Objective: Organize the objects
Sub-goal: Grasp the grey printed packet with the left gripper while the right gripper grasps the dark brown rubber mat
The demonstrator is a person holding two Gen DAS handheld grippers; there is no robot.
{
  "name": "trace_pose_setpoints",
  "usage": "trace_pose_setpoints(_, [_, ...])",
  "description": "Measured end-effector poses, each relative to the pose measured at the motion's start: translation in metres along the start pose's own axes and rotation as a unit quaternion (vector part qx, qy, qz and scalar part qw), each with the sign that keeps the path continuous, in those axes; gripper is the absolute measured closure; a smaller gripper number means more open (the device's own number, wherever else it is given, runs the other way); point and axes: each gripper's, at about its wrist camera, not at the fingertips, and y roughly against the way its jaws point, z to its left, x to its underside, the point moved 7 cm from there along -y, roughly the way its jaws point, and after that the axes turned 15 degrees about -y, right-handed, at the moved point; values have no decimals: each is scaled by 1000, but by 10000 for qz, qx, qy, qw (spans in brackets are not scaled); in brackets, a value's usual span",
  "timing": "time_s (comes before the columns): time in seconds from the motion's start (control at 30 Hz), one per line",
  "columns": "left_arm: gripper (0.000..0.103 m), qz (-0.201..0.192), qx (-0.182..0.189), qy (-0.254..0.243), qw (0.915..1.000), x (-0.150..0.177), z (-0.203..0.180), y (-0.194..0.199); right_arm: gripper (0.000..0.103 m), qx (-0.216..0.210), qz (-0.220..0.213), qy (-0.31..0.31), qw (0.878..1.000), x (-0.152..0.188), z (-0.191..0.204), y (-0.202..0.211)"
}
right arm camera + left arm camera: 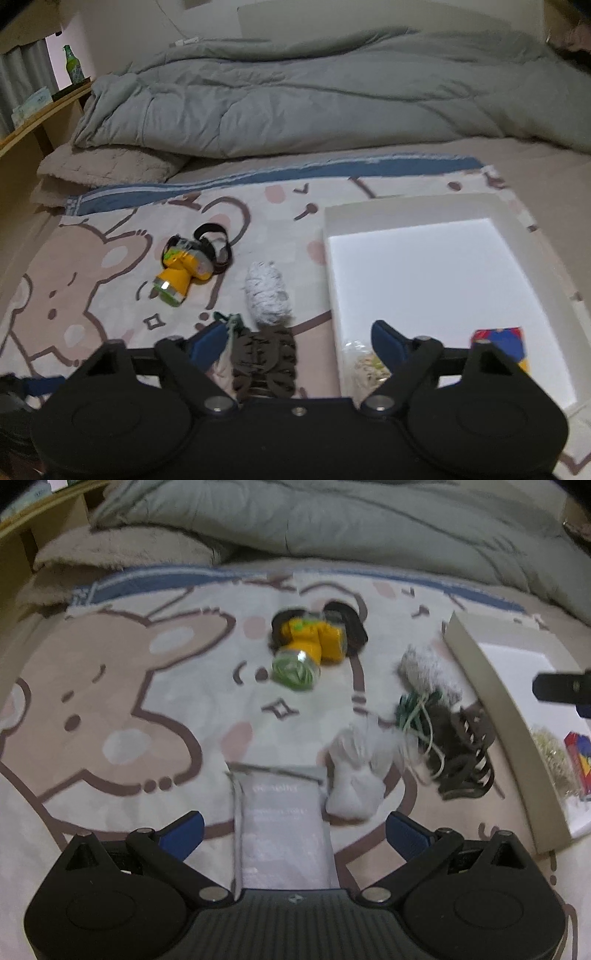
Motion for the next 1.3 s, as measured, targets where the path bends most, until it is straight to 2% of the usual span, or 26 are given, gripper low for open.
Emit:
trace_pose_setpoints(0.13, [0, 228, 32, -18, 9997, 8, -2, -14, 23, -238, 180, -74, 9995, 4, 8, -13])
trace_pose_setpoints(0.37, [0, 695, -16, -44, 9976, 29, 1, -38, 30, -166, 468, 160, 9986, 17, 19, -43])
trace_pose_setpoints(0.5, [0, 704, 146, 171, 9973, 36, 5, -44, 37, -131, 588, 242, 9979, 21, 24, -59])
trace_pose_setpoints(0.73, [1, 641, 289, 171, 9974, 37, 6, -48, 48, -100, 877, 173, 9960, 26, 30, -80])
trace_pose_setpoints(0.9, [13, 515, 403, 113, 9978, 32, 4, -45, 49, 132, 999, 369, 9942, 32, 31, -90])
trace_pose_setpoints(1.03, [32, 439, 501, 80, 9977, 28, 5, -42, 55, 287, 1016, 536, 9930, 34, 29, -94])
trace_pose_setpoints(1.13, [42, 434, 557, 80, 9975, 27, 8, -38, 57, 283, 966, 658, 9927, 34, 30, -89])
trace_pose_setpoints(1.3, [46, 350, 539, 221, 9977, 25, 18, -29, 57, 237, 740, 856, 9933, 28, 36, -73])
